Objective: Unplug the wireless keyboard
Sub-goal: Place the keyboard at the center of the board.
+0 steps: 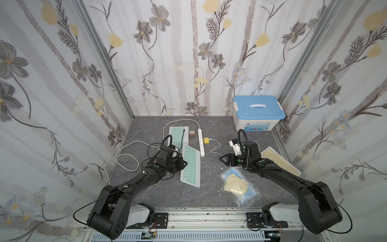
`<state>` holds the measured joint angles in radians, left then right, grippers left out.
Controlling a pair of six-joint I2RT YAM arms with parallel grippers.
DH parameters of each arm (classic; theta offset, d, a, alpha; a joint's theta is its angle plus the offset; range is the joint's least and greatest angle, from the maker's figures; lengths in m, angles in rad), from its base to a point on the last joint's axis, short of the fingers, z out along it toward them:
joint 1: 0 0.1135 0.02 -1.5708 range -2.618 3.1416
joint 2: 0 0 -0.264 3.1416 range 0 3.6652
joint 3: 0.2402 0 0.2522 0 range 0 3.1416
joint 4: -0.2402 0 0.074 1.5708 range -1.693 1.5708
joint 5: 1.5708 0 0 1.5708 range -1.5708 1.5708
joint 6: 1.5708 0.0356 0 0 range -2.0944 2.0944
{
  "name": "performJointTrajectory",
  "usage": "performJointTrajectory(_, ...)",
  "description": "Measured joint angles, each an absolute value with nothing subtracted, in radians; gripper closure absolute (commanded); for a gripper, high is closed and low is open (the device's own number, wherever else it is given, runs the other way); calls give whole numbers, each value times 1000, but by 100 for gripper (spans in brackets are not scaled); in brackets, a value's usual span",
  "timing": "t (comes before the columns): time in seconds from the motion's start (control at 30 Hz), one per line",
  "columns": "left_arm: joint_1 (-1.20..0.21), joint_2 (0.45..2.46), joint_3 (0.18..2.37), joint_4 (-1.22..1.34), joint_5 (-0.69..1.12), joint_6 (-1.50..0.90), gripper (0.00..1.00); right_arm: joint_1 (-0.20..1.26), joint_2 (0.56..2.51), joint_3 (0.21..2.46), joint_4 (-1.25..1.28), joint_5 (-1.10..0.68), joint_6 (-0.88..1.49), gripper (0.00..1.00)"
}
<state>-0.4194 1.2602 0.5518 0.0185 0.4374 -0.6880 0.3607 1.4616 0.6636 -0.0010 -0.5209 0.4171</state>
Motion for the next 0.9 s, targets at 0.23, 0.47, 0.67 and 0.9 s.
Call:
performJointTrajectory(0.23,-443,1193,481,33,430,-719,100,361,1471,664,-1,-521,413,30)
performJointTrajectory(0.47,-443,1237,480,44,434,-719,85,361,1471,664,-1,-521,410,30)
performJointTrajectory(0.67,-450,1284,490,-69,425,-699,46,361,1456,664,-3,-520,402,30)
performJointTrajectory(0.9,-450,1251,511,-150,388,-672,31,361,1449,661,-9,-520,395,29)
